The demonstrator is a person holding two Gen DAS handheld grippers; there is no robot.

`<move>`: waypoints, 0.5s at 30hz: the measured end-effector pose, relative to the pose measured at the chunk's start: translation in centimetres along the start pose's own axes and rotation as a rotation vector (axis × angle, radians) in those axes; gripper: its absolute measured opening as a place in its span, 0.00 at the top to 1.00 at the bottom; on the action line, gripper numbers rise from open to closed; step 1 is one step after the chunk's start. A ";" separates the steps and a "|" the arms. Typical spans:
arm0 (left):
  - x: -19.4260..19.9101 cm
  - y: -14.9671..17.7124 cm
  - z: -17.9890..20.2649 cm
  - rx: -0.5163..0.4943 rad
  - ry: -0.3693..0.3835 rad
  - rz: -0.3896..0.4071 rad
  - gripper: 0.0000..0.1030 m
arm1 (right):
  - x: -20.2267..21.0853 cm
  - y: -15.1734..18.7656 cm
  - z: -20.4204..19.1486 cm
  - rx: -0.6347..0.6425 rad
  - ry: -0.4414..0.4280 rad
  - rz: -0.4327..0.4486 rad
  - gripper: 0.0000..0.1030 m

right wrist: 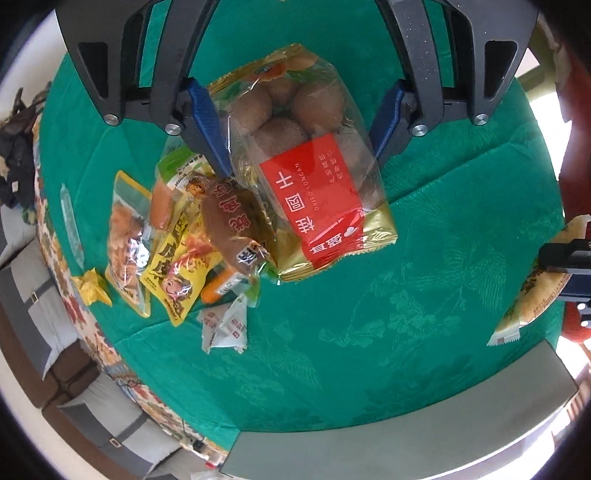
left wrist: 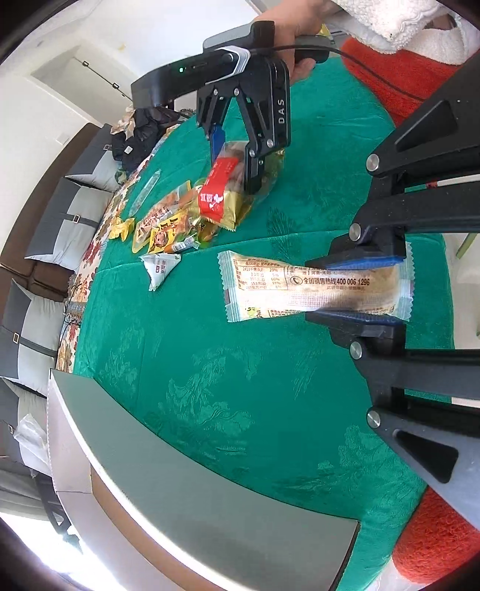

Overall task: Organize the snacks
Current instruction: 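Lift the cream bar with the left gripper while the right gripper grasps the red longan bag, then carry both snacks into the white box and open both grippers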

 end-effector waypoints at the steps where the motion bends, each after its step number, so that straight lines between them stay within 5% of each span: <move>1: 0.0 0.0 -0.3 0.016 0.007 0.004 0.82 | 1.3 0.6 0.8 -0.091 -0.022 0.023 0.36; 5: -0.6 0.2 0.0 0.063 0.052 0.003 0.82 | 5.1 4.5 4.8 -0.647 -0.279 0.166 0.36; 7: -0.6 -0.1 0.7 0.054 0.067 0.005 0.82 | 5.2 6.4 5.9 -0.812 -0.321 0.196 0.36; 12: 1.6 -0.9 2.0 0.032 0.089 0.045 0.82 | 4.4 8.1 5.1 -0.982 -0.415 0.198 0.36; 15: 3.2 -1.9 2.1 0.022 0.088 0.068 0.82 | 3.9 6.5 3.4 -0.931 -0.424 0.174 0.36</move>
Point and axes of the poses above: each gripper's, at about its wrist camera, not at the fingertips, and x roughly against the way its jaws point, z to its right, y to its underside, the point moved 4 cm from there along -x, roughly the way its jaws point, and after that the axes turned 11 degrees about z, right-handed, at the moved point
